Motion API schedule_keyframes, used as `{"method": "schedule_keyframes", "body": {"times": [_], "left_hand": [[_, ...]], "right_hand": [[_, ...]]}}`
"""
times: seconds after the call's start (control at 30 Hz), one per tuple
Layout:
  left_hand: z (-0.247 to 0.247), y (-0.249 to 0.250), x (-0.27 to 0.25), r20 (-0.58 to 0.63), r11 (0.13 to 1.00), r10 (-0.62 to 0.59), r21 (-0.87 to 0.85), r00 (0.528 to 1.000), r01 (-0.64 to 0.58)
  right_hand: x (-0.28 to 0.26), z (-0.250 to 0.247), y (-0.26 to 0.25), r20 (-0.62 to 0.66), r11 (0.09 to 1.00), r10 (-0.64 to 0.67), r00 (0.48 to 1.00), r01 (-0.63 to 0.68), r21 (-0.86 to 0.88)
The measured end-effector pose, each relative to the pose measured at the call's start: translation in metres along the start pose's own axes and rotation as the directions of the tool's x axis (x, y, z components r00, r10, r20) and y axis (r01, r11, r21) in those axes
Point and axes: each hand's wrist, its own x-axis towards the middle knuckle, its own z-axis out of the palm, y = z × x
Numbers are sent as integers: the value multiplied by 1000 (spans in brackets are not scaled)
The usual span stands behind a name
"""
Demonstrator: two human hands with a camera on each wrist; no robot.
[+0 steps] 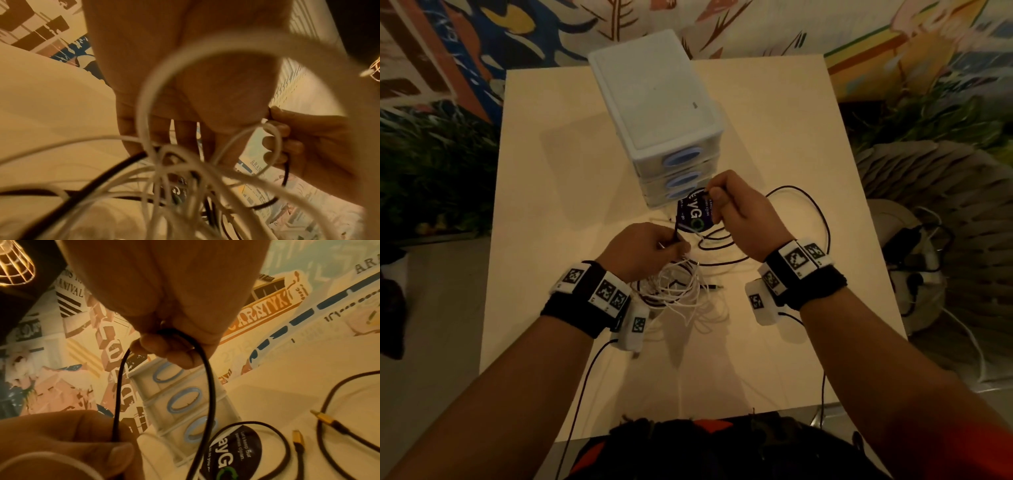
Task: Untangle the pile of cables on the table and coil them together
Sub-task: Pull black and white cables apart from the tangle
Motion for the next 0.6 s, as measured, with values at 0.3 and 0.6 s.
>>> {"method": "schedule_keyframes", "body": {"times": [0.3,0.6], "left_hand": [[-3,-8,-8,-93,996,-17,-88,996,9],[0,-1,-14,-103,960,32,-272,994,-59]], "right_hand": [[-22,-24,17,-229,973,-58,972,3,-230],[-60,16,60,173,874,188,967,-85,-478]]}}
